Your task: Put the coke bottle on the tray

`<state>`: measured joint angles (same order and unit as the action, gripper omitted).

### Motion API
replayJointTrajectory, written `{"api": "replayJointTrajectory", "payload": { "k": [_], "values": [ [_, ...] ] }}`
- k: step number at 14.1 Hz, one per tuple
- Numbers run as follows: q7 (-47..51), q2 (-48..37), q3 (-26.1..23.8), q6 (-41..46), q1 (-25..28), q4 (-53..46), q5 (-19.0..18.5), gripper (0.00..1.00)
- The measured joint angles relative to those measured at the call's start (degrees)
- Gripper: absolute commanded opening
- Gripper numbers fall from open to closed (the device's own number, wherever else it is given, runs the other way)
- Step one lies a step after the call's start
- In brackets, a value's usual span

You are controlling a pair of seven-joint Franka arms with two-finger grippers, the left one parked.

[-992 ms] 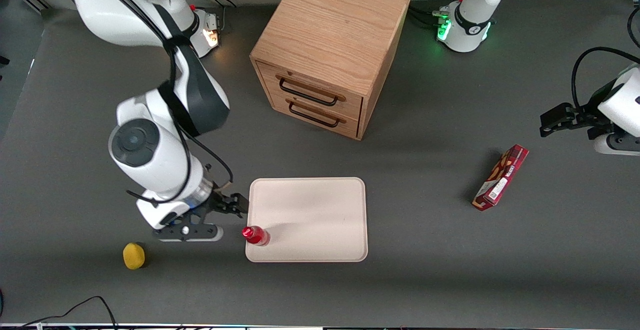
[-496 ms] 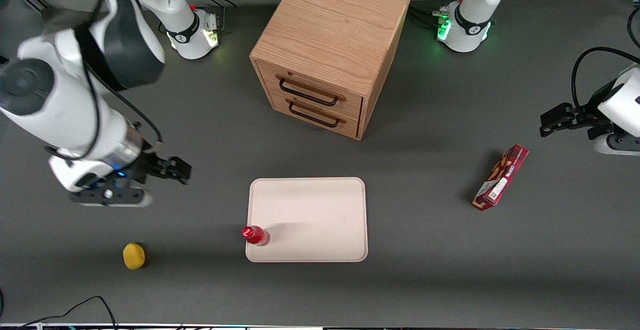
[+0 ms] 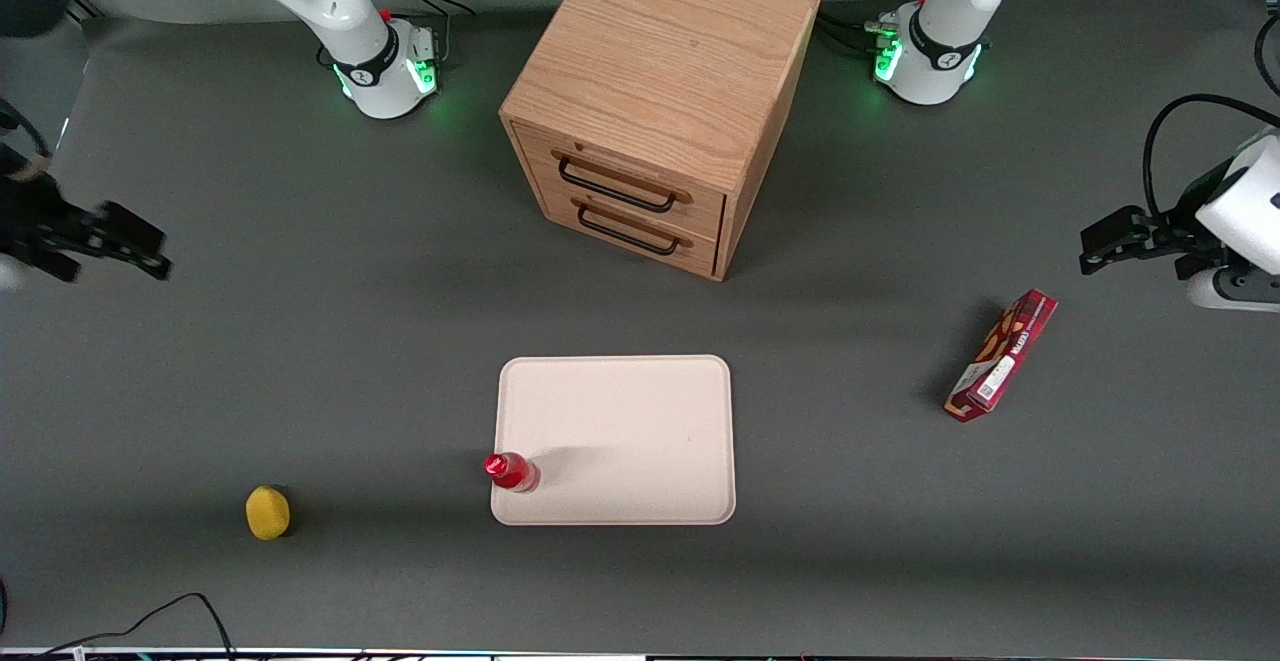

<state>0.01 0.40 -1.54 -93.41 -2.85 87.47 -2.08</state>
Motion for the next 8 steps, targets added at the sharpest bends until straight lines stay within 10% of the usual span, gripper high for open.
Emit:
{"api": "replayJointTrajectory", "payload": {
  "k": [8],
  "values": [
    [-2.0,-2.6,2.0,2.4,0.1,1.5,0.0,1.0]
  ]
}}
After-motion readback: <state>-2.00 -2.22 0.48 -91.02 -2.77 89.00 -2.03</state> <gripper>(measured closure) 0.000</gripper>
